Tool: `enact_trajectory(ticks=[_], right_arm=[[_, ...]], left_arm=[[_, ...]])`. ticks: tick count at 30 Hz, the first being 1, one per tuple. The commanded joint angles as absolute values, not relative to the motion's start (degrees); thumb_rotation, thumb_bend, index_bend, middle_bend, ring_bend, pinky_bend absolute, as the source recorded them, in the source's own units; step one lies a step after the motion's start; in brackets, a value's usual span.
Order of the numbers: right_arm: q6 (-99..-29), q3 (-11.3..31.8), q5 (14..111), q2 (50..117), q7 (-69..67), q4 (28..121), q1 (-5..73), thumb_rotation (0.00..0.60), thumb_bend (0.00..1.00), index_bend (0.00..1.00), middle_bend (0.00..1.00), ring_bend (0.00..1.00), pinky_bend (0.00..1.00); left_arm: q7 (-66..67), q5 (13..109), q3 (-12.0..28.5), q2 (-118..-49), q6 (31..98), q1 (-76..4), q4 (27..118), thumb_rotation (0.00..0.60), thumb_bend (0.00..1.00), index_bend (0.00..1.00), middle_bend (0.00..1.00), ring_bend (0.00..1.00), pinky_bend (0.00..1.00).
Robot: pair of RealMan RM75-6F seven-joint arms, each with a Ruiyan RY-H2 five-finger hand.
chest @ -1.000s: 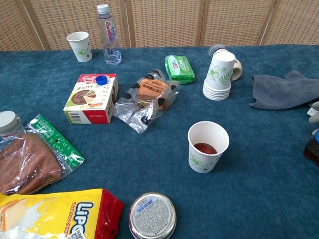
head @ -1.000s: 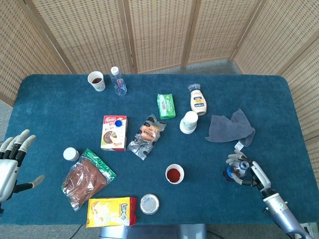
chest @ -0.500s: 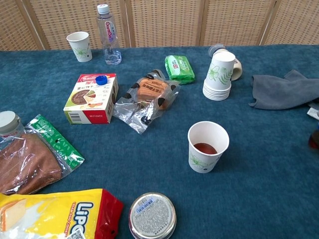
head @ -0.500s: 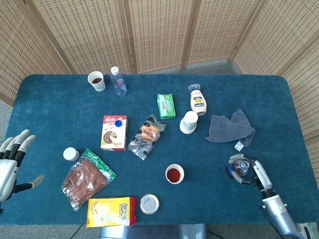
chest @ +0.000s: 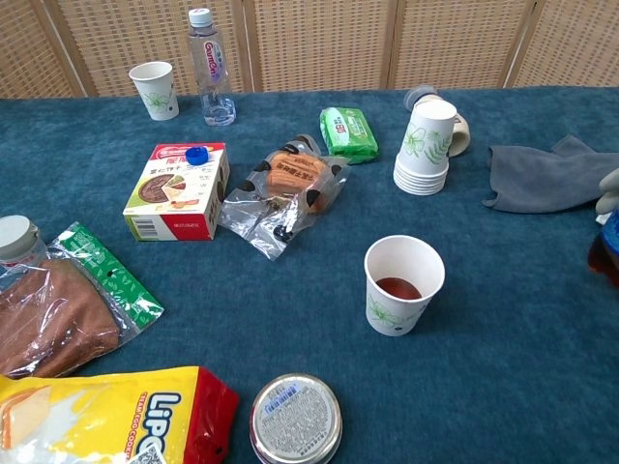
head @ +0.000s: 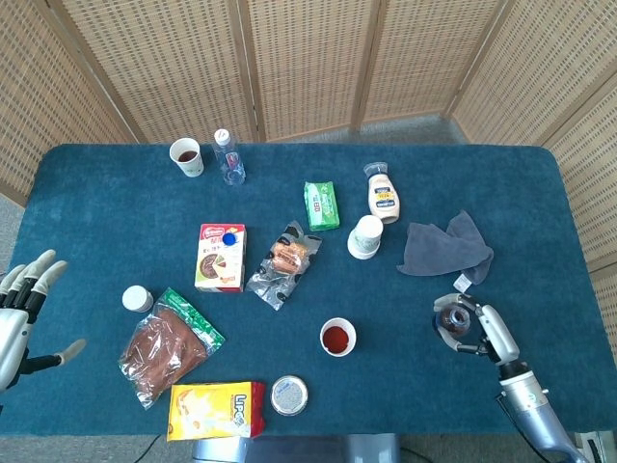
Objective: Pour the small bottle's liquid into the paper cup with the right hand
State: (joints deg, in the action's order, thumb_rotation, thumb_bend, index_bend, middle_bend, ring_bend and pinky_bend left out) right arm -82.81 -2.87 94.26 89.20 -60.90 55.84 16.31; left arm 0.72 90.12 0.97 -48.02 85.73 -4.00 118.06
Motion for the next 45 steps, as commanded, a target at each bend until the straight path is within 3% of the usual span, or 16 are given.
enact_trajectory(ticks=[1, 17, 45], right_arm=[[-82.0, -2.8, 94.8, 88.5, -58.7, 56.9, 17.1, 0.6, 0.81, 0.39, 0.6, 0.31, 0.86], [-83.5, -2.0, 96.7, 85.1, -46.9, 65.0, 18.6, 0.6, 0.8, 0.39, 0.6, 0.31, 0.86], [-85.1, -1.2, 101.0, 88.3, -25.7, 67.2, 21.6, 0.6, 0.81, 0.38, 0.61, 0.31, 0.86]], left_arm=[[-0.1, 90.1, 0.8, -48.0, 85.6, -4.0, 117.4, 0.6, 0.15, 0.0, 0.0, 0.0, 0.0], [-1.4, 90.4, 0.8, -47.8, 85.1, -4.5, 116.5, 0.6, 0.15, 0.0, 0.0, 0.0, 0.0], [-5.2, 93.7, 0.4, -47.6, 86.3, -4.7, 115.2, 0.6, 0.15, 0.0, 0.0, 0.0, 0.0]])
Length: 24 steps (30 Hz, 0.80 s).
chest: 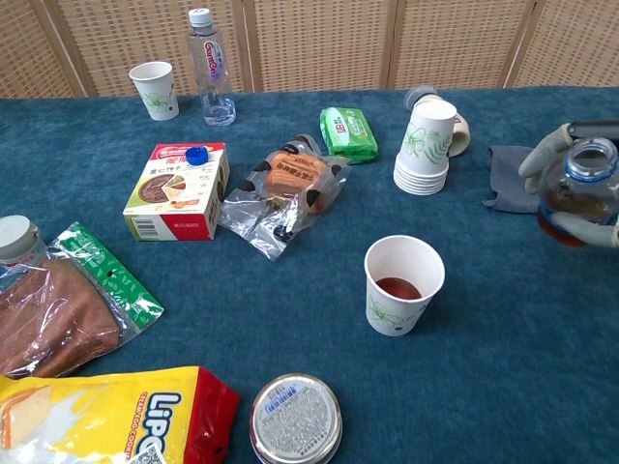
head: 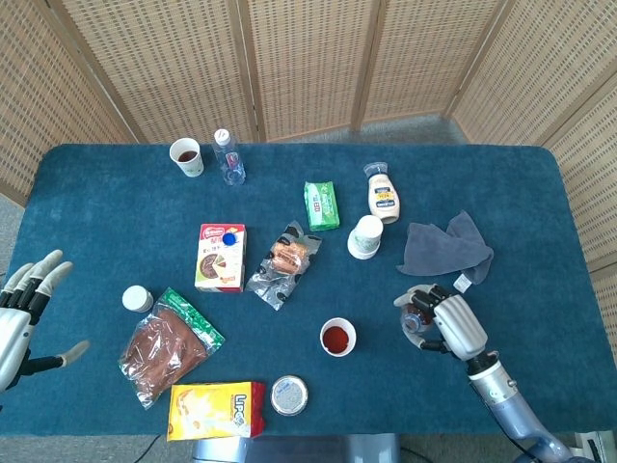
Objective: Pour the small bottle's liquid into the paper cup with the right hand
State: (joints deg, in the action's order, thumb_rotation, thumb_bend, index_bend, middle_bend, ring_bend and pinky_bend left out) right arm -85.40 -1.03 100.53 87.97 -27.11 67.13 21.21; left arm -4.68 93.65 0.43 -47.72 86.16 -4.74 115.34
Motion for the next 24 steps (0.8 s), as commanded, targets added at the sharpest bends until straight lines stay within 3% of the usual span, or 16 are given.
enact_trajectory(ticks=[1, 24], right_arm=[[-85.0, -1.2, 101.1, 88.4, -25.2, 67.2, 21.8, 0.6, 0.81, 0.38, 0.61, 0.31, 0.86], [-81.3, 0.2, 100.2, 89.4, -9.2, 71.0, 24.4, 0.6, 0.81, 0.38, 0.61, 0.31, 0.86]], left_arm=[[-5.4, 93.7, 0.4, -47.5, 86.3, -4.7, 115.1, 0.6, 0.15, 0.0, 0.0, 0.0, 0.0], [-8.3, 93.9, 0.3, -46.4, 86.8, -4.7, 114.2, 0.6, 0.15, 0.0, 0.0, 0.0, 0.0]])
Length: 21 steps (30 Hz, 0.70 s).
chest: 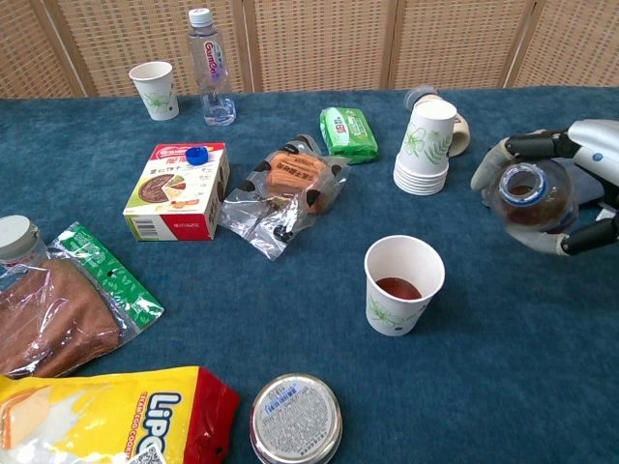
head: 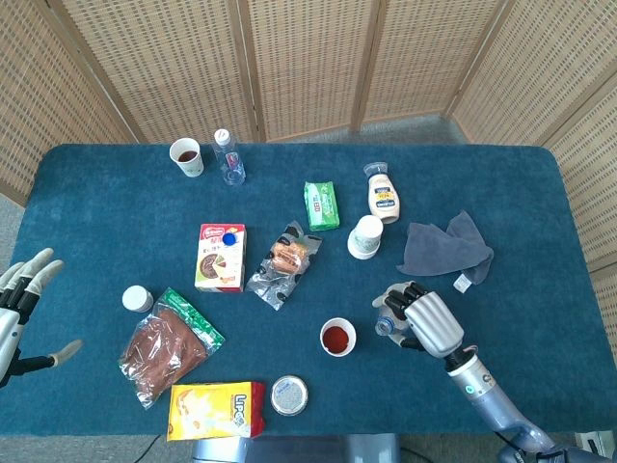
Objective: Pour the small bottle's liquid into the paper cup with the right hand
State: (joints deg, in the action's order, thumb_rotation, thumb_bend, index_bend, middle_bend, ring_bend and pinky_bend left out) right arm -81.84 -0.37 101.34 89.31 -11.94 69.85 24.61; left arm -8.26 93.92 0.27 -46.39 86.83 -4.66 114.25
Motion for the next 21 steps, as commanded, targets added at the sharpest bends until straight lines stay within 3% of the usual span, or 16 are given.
enact_trajectory(ticks=[1, 21], right_arm=[[-81.1, 0.3, 99.9, 89.4, -8.1, 71.4, 24.3, 0.6, 0.81, 0.38, 0.61, 0.31, 0.86], [-77.8, 0.8, 96.8, 89.9, 9.5, 78.0, 23.5, 0.6, 0.81, 0.39, 0.61, 0.31, 0.86]], left_arm=[[-8.3, 93.9, 0.3, -46.4, 86.8, -4.7, 114.2, 0.6, 0.15, 0.0, 0.0, 0.0, 0.0], [-10.2, 94.2, 0.1, -45.7, 87.1, -4.7, 113.7, 0.6, 0.15, 0.0, 0.0, 0.0, 0.0]])
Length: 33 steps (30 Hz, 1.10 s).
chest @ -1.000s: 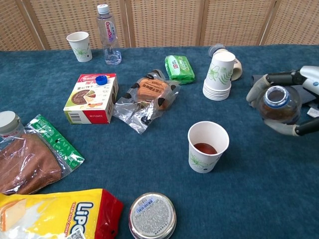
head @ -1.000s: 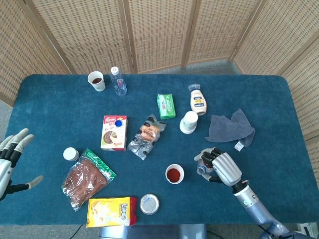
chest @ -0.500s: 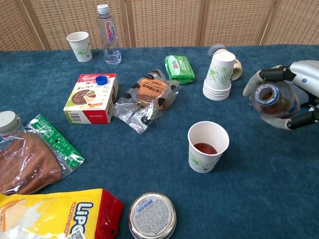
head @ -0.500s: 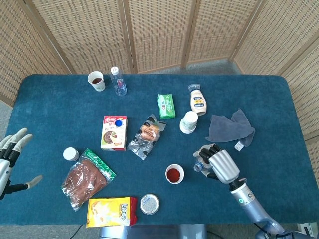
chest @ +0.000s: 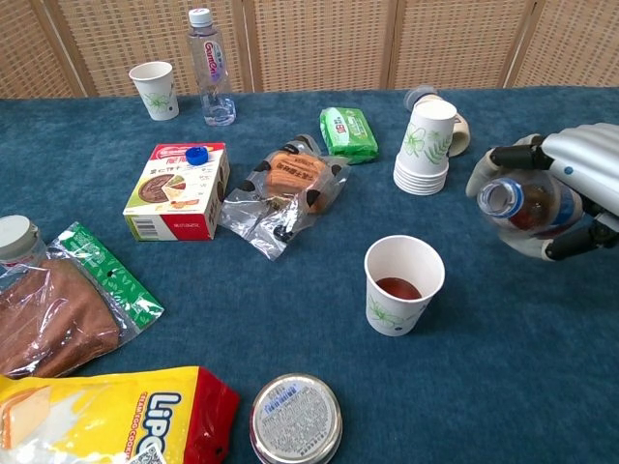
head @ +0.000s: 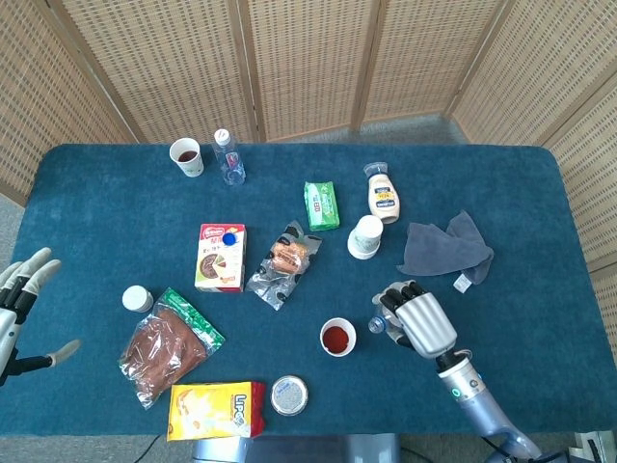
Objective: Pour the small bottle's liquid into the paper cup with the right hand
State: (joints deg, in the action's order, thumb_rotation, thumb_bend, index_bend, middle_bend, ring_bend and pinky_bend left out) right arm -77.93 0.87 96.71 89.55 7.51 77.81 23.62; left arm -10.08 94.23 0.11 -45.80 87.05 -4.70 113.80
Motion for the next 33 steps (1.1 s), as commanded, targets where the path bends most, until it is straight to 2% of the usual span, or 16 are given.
enact_trajectory(ticks=[1, 33], right_arm=[[-77.8, 0.7, 96.9, 90.1, 10.3, 78.0, 23.4, 0.6, 0.81, 0.39, 0.61, 0.31, 0.86], [-75.4, 2.4, 94.1, 92.6, 25.1, 83.7, 23.4, 0.6, 0.81, 0.39, 0.62, 0.31, 0.86]], left_arm=[[-10.3, 94.2, 0.1, -45.7, 87.2, -4.6, 113.7, 0.6, 0.15, 0.0, 0.0, 0.0, 0.0], [-10.6, 94.1, 0.1, -45.6, 87.1, -4.8, 113.5, 0.6, 0.15, 0.0, 0.0, 0.0, 0.0]])
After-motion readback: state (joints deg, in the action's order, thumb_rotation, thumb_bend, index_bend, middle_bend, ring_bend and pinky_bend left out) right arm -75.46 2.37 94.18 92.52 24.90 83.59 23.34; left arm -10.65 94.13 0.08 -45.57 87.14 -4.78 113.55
